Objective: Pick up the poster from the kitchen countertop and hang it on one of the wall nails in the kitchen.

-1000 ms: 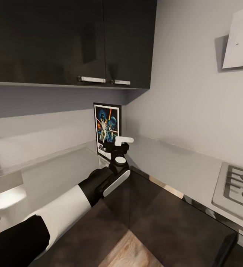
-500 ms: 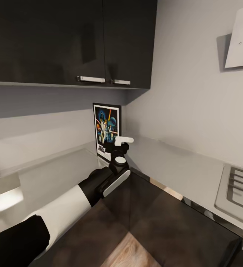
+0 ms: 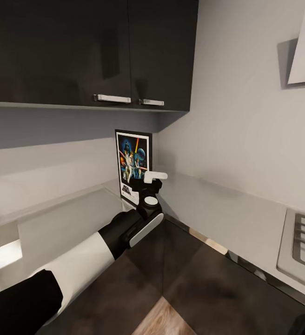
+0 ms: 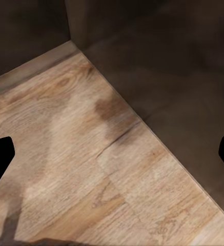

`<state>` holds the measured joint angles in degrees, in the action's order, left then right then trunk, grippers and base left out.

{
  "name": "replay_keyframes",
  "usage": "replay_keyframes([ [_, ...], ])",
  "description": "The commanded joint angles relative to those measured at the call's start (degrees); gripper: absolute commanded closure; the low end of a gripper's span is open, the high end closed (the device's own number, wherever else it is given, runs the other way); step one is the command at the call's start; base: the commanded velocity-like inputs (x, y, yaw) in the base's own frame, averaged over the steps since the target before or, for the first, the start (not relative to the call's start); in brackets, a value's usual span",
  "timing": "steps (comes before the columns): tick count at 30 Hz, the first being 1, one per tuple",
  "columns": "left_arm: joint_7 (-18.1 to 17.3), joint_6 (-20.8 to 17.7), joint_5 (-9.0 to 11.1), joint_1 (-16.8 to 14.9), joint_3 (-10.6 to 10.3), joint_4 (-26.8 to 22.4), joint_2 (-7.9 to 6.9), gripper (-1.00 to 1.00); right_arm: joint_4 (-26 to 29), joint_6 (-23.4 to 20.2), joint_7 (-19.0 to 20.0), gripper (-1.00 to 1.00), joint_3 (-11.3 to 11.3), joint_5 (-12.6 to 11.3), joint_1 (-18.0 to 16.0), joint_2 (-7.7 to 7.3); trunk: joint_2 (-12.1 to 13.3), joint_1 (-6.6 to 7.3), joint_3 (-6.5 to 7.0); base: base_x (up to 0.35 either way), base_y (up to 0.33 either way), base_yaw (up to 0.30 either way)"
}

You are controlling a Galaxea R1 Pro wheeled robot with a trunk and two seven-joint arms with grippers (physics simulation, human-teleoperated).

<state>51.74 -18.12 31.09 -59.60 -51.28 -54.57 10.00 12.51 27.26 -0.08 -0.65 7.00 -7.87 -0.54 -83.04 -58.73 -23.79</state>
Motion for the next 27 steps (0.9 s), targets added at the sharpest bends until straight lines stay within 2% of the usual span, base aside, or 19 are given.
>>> replay_keyframes([
  [1,0.4,-0.3,0.2,-0.1,-0.1,0.0,0.00,-1.00,0.0,0.2,0.0,-1.00,0.0,0.2,0.0,-0.01,0.0,0.00,-0.07,0.040,0.000,0.000],
  [7,0.4,-0.3,0.2,-0.1,-0.1,0.0,0.00,-1.00,-0.1,0.2,0.0,-1.00,-0.1,0.3,0.0,0.00,0.0,0.00,-0.07,0.188,-0.043,0.000],
  [22,0.4,-0.3,0.1,-0.1,0.0,0.4,0.00,-1.00,-0.1,0.2,0.0,-1.00,-0.1,0.3,0.0,0.01,0.0,0.00,-0.07,0.010,-0.002,0.000],
  [27,3.4,-0.3,0.2,-0.1,-0.1,0.5,0.00,-1.00,0.0,0.2,0.0,-1.00,-0.1,0.3,0.0,0.00,0.0,0.00,-0.07,0.000,0.000,0.000],
])
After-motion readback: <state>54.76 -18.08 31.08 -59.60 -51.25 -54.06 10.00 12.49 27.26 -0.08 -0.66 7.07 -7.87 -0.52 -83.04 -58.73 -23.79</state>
